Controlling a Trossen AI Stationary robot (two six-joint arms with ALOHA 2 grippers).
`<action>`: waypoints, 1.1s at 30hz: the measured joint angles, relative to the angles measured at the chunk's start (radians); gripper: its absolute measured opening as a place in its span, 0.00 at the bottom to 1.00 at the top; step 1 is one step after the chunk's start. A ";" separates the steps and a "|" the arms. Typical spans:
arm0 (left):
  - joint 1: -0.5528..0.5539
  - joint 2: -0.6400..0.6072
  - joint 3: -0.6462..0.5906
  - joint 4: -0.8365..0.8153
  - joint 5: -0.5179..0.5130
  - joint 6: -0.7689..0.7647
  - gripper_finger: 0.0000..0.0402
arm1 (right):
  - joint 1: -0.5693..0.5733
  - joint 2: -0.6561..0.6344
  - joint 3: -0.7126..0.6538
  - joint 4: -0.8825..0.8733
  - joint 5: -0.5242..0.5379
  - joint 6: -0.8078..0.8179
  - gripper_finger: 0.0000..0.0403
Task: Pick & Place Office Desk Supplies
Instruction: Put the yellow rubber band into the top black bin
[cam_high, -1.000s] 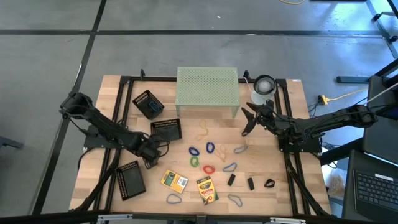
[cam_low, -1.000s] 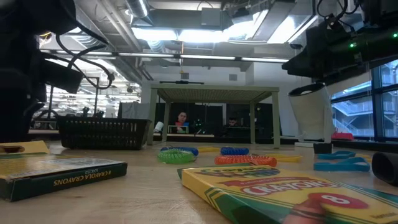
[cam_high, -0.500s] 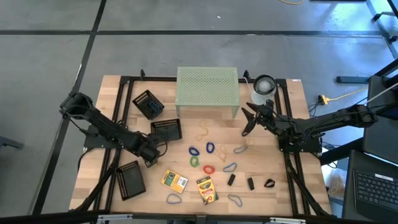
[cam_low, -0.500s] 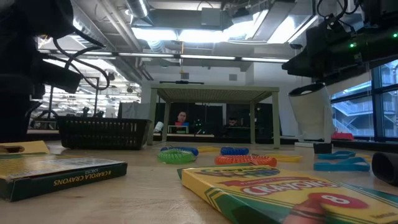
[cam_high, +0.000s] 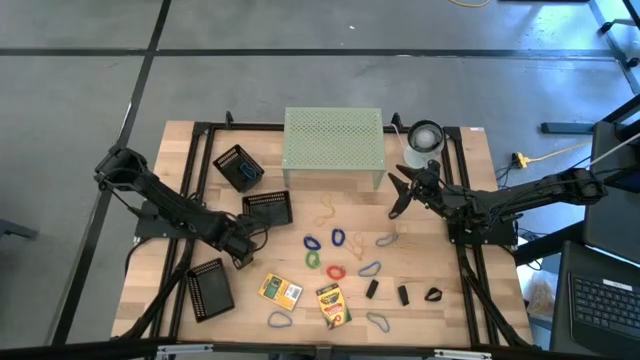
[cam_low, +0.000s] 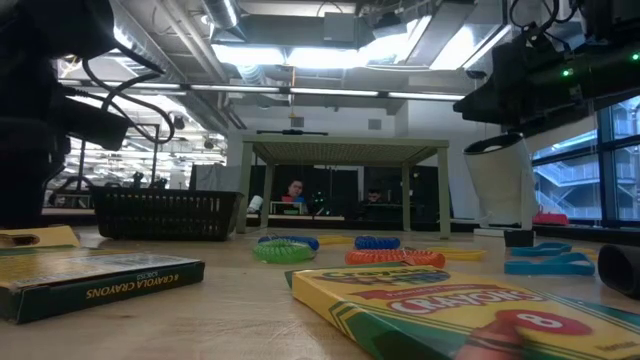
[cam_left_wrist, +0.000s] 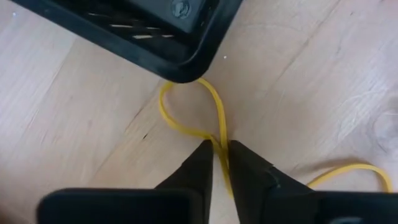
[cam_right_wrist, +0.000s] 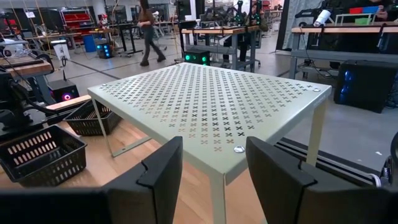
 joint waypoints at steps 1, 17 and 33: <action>0.000 -0.005 -0.001 0.002 0.000 0.000 0.05 | 0.000 0.000 0.000 0.000 0.000 0.000 0.45; 0.001 -0.237 -0.008 0.241 -0.014 0.158 0.01 | 0.000 0.000 0.000 0.000 0.000 0.000 0.45; -0.001 -0.320 -0.004 1.004 -0.307 0.921 0.01 | 0.000 0.000 0.000 0.000 0.000 0.000 0.45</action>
